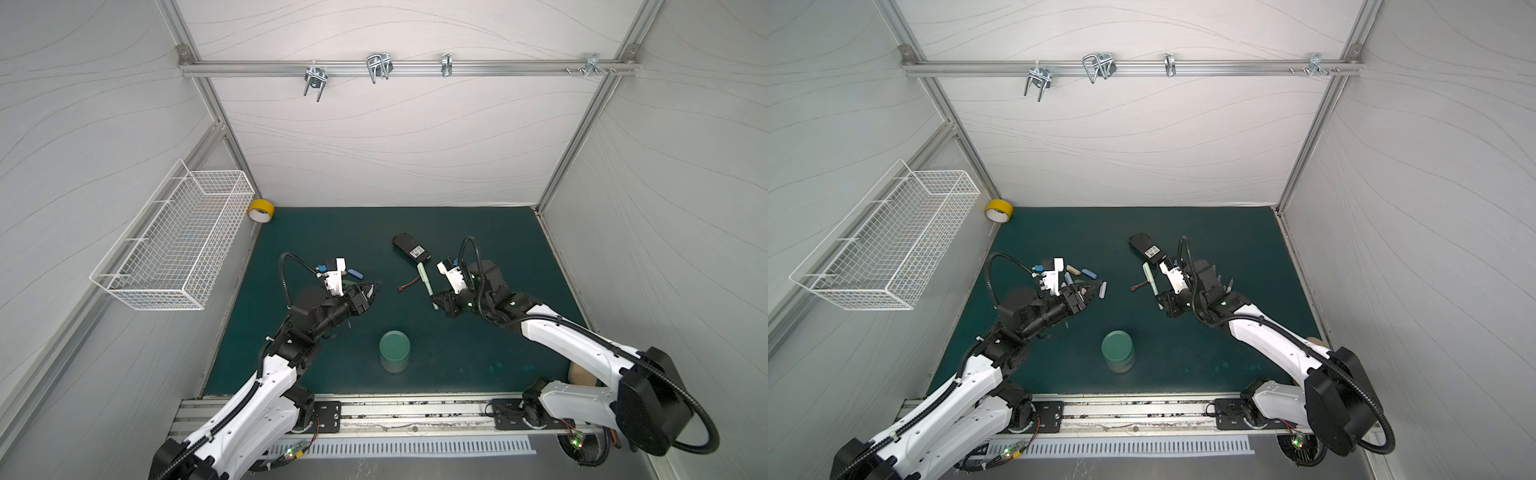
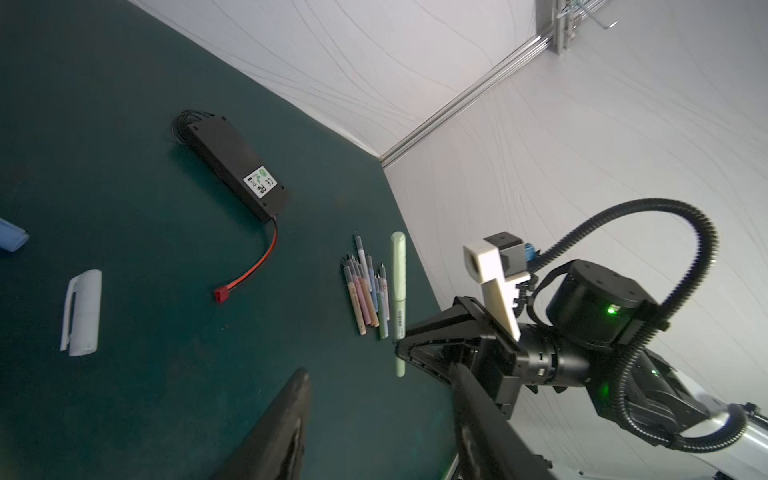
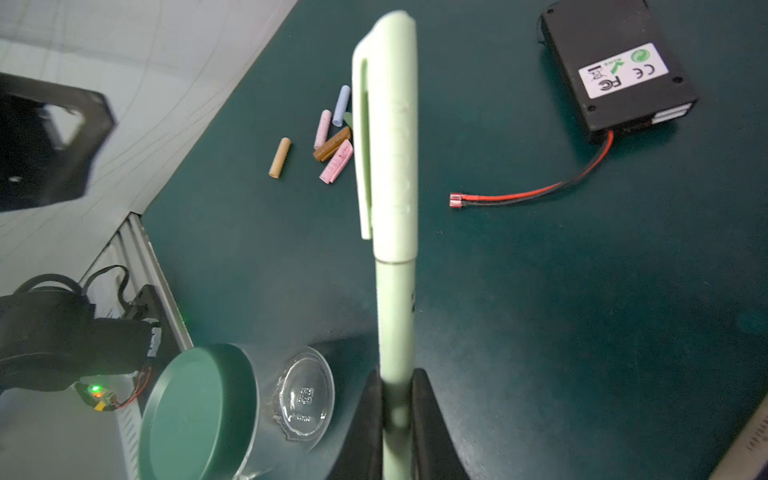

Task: Open the pen caps
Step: 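Raise the pale green pen upright toward the center while the left gripper approaches, then close the left gripper on the pale green cap above the right gripper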

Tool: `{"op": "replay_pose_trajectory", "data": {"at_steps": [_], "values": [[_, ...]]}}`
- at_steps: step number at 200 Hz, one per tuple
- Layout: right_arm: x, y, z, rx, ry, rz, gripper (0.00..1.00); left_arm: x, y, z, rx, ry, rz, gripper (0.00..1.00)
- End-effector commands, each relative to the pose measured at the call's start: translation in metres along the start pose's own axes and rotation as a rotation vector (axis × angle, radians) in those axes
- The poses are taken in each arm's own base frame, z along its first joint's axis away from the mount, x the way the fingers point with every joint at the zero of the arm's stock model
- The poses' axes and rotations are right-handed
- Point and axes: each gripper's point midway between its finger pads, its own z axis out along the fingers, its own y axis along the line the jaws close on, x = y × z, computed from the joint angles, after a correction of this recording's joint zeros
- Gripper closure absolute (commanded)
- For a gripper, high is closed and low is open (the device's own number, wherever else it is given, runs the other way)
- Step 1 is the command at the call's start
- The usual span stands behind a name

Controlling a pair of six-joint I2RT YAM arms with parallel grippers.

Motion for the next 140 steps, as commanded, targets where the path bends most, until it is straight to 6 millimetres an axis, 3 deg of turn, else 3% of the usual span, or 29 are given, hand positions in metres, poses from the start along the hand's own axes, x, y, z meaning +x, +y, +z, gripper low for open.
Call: {"op": "replay_pose_trajectory", "data": {"at_steps": [1,13,77,140], "values": [[-0.004,0.019,0.002,-0.112,-0.019,-0.027,1.00,-0.009,-0.021,0.004,0.097,-0.038,0.080,0.44],[0.002,0.023,0.004,-0.136,0.004,-0.022,1.00,-0.003,-0.017,0.007,0.094,-0.016,0.086,0.44],[0.017,0.057,0.007,-0.275,0.056,-0.050,1.00,0.001,-0.039,0.010,0.220,-0.009,0.158,0.45],[0.020,0.071,0.010,-0.339,0.070,-0.056,1.00,0.019,-0.047,0.025,0.250,0.090,0.168,0.48]]}}
